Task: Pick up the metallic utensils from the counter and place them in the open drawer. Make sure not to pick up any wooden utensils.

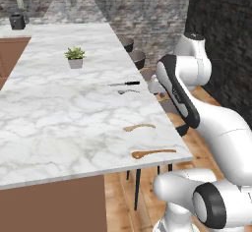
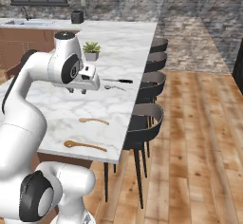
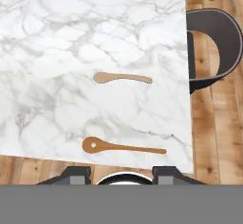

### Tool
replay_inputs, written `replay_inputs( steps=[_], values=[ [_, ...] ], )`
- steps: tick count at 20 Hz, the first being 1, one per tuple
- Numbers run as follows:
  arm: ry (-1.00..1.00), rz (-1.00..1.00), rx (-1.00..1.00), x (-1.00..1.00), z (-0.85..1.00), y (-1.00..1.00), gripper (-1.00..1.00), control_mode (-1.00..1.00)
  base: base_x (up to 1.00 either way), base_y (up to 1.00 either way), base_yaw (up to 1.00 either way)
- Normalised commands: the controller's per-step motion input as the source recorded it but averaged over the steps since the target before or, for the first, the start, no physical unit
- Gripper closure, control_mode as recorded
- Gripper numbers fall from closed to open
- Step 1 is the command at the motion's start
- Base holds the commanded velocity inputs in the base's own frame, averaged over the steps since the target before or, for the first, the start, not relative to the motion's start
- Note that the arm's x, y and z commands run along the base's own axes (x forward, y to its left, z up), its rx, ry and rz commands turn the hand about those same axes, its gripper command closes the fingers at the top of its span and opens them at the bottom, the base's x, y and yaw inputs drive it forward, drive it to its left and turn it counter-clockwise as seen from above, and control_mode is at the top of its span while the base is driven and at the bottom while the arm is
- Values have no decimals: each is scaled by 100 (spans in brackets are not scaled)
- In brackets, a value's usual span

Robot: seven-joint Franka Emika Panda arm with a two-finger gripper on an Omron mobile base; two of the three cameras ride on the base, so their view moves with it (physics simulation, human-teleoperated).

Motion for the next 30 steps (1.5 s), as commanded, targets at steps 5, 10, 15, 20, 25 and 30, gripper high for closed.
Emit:
replay_inputs(
  steps=[5,10,15,20,25,30],
  values=[
    [1,-3,1,-18,-7,-15,-100,-100,0,0,0],
    [1,-12,8,-46,-5,-27,-100,-100,0,0,0],
    [-9,-4,9,-53,2,-8,-100,-100,0,0,0],
    [-9,0,2,-24,18,0,-100,-100,0,0,0],
    [-1,0,0,0,21,0,-100,-100,0,0,0],
    [3,0,0,1,4,0,-100,-100,0,0,0]
  ],
)
